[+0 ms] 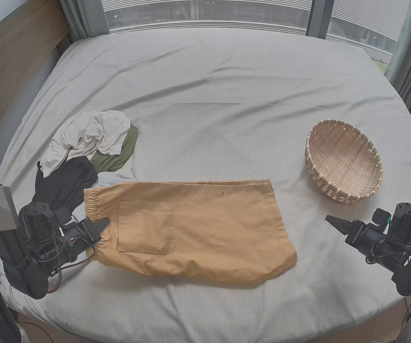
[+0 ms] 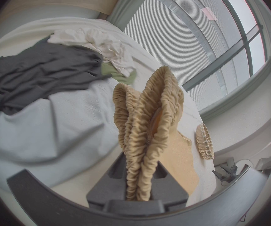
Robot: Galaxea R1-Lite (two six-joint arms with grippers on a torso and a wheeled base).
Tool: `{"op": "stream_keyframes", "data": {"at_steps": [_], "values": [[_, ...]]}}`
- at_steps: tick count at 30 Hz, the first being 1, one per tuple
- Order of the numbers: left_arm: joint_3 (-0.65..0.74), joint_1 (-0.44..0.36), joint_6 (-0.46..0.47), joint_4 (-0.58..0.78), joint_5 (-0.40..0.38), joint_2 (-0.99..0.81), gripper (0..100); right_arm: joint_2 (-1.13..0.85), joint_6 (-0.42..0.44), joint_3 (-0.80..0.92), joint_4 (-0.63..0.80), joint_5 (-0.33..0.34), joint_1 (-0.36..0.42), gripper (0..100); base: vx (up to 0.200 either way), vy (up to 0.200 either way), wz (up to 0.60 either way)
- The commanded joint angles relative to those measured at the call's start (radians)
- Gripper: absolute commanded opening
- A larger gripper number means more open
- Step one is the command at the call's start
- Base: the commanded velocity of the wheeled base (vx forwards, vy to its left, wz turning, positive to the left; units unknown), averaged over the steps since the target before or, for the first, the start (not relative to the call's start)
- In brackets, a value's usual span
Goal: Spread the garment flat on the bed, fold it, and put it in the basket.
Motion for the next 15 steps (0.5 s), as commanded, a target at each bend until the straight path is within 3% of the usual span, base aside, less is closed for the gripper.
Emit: {"op": "stream_keyframes", "data": {"at_steps": [1,7,15], "values": [[0.023,0.060,0.003,0.001,-0.002,-0.019,0,0.003,-0.001,-0.020,-0.001,0.002,0.026,100,0.000,0.000,0.00],[0.014,-0.003,0.003,-0.011,-0.002,-0.052,0,0.005,0.005,-0.020,-0.001,0.001,0.051,100,0.000,0.000,0.00],[-0.062,-0.210,0.005,-0.005,0.063,-0.065,0,0.000,0.005,-0.017,-0.001,-0.002,0.086,100,0.000,0.000,0.00]]}}
